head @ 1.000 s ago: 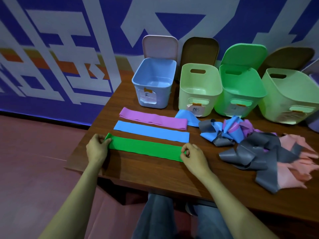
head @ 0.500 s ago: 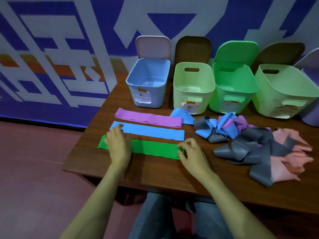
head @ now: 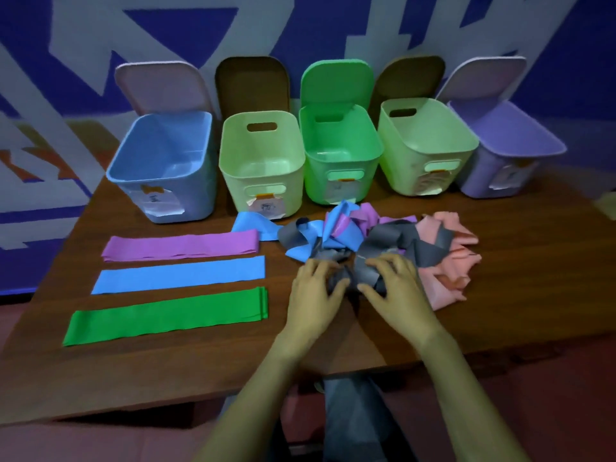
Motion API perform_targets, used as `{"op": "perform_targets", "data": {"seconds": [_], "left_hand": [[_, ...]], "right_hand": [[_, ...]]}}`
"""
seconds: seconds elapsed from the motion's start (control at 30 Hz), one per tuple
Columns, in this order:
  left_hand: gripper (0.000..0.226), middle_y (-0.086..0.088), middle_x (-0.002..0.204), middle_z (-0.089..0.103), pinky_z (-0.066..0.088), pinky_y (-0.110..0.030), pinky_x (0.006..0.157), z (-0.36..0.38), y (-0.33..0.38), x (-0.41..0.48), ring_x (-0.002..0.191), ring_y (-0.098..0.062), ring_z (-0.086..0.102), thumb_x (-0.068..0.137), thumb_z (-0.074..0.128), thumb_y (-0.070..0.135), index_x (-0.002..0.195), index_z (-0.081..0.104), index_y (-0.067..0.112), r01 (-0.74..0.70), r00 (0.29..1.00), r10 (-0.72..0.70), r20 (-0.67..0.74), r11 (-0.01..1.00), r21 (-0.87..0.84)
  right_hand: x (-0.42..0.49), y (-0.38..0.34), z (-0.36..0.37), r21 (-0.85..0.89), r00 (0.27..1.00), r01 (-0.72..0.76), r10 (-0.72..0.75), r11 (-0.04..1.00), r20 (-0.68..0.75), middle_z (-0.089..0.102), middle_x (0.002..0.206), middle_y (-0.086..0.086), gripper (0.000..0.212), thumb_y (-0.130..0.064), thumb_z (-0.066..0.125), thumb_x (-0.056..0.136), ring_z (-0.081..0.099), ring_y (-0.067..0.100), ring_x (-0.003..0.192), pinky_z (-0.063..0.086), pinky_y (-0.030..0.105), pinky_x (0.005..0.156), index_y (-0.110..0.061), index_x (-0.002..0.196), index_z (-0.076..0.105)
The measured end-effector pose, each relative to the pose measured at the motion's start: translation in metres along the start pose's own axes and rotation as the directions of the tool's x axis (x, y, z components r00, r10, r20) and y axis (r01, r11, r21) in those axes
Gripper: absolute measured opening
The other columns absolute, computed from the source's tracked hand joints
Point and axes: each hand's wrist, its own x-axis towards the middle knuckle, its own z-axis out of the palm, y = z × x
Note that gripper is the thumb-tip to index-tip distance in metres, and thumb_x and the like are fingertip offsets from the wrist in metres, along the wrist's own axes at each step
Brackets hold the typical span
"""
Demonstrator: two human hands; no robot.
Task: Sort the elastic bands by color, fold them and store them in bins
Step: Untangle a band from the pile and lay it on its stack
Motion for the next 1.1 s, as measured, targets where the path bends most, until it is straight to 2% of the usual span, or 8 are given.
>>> {"op": "perform_targets", "data": {"seconds": [0.2, 0.3, 0.43, 0.6, 0.7, 0.8, 0.93, 1.1], "left_hand": [[0.050, 0.002, 0.116, 0.054, 0.040, -0.033, 0.091, 0.028, 0.000, -0.016, 0.108, -0.021, 0.048, 0.086, 0.060, 0.026, 0.133, 0.045, 0.023, 0.003, 0.991, -0.020, 0.134, 0.991, 0.132], [0.034, -0.001, 0.110, 0.054, 0.039, -0.032, 0.090, 0.028, 0.001, -0.014, 0.104, -0.022, 0.049, 0.089, 0.059, 0.026, 0.123, 0.056, 0.022, -0.005, 0.992, -0.018, 0.127, 0.984, 0.176], [0.008, -0.002, 0.102, 0.050, 0.040, -0.026, 0.092, 0.015, 0.008, -0.005, 0.101, -0.014, 0.047, 0.087, 0.064, 0.017, 0.095, 0.066, 0.016, 0.099, 0.995, -0.101, -0.017, 0.990, -0.097], [0.007, 0.001, 0.089, 0.061, 0.045, -0.011, 0.069, -0.021, 0.041, 0.011, 0.082, -0.003, 0.059, 0.093, 0.055, 0.008, 0.090, 0.055, 0.014, 0.248, 0.969, -0.190, 0.160, 0.739, -0.626], [0.006, -0.004, 0.089, 0.065, 0.049, -0.012, 0.070, -0.037, 0.049, 0.015, 0.079, 0.000, 0.063, 0.092, 0.054, 0.003, 0.098, 0.055, 0.000, 0.234, 0.971, -0.137, 0.193, 0.684, -0.691], [0.006, -0.001, 0.086, 0.067, 0.050, -0.015, 0.067, -0.051, 0.048, 0.021, 0.076, -0.002, 0.064, 0.090, 0.056, 0.003, 0.094, 0.058, 0.008, 0.240, 0.968, -0.208, 0.140, 0.606, -0.758], [0.016, -0.002, 0.085, 0.068, 0.050, -0.026, 0.071, -0.071, 0.045, 0.033, 0.080, -0.015, 0.062, 0.085, 0.061, 0.006, 0.095, 0.063, 0.019, 0.228, 0.941, -0.320, 0.109, 0.365, -0.903], [0.019, -0.005, 0.100, 0.066, 0.050, -0.025, 0.080, -0.081, 0.050, 0.032, 0.089, -0.011, 0.060, 0.083, 0.065, 0.008, 0.101, 0.065, 0.016, 0.254, 0.967, -0.182, 0.180, 0.598, -0.760]], "right_hand": [[-0.013, 0.034, 0.009, -0.030, 0.997, -0.033, 0.035, 0.999, 0.076, 0.058, 0.110, 0.006, 0.026, -0.012, 0.066, 0.081, 0.052, 0.030, 0.103, 0.043, 0.039, 0.090, -0.015, 0.107, 0.065], [-0.013, 0.036, 0.011, -0.021, 0.998, -0.033, 0.034, 0.999, 0.050, 0.059, 0.105, 0.003, 0.023, -0.012, 0.066, 0.080, 0.054, 0.028, 0.098, 0.045, 0.039, 0.087, -0.017, 0.102, 0.066], [-0.011, 0.029, 0.006, 0.050, 0.999, -0.048, 0.049, 0.998, -0.022, 0.053, 0.113, 0.006, 0.031, -0.012, 0.064, 0.080, 0.051, 0.028, 0.109, 0.041, 0.038, 0.092, -0.015, 0.110, 0.062], [0.003, 0.009, -0.005, 0.170, 0.999, -0.006, 0.012, 0.985, -0.031, 0.038, 0.140, 0.007, 0.052, -0.011, 0.058, 0.087, 0.036, 0.024, 0.130, 0.035, 0.037, 0.103, -0.023, 0.136, 0.044], [0.010, -0.005, -0.013, 0.318, 0.996, -0.031, 0.057, 0.948, -0.072, 0.054, 0.121, 0.002, 0.026, -0.011, 0.053, 0.091, 0.051, 0.020, 0.113, 0.040, 0.027, 0.086, -0.015, 0.116, 0.055], [0.017, -0.015, -0.028, 0.437, 0.987, -0.049, 0.111, 0.898, -0.118, 0.058, 0.098, -0.004, 0.010, -0.018, 0.052, 0.094, 0.057, 0.016, 0.090, 0.041, 0.025, 0.065, -0.018, 0.104, 0.052], [0.028, -0.016, -0.036, 0.398, 0.995, 0.050, -0.013, 0.916, -0.095, 0.059, 0.091, -0.004, 0.011, -0.022, 0.057, 0.092, 0.058, 0.015, 0.086, 0.039, 0.023, 0.066, -0.015, 0.100, 0.058], [0.030, -0.023, -0.043, 0.704, 0.956, 0.102, 0.127, 0.703, -0.265, 0.063, 0.100, -0.009, 0.021, -0.011, 0.047, 0.094, 0.060, 0.010, 0.099, 0.048, 0.027, 0.084, -0.029, 0.100, 0.058]]}}
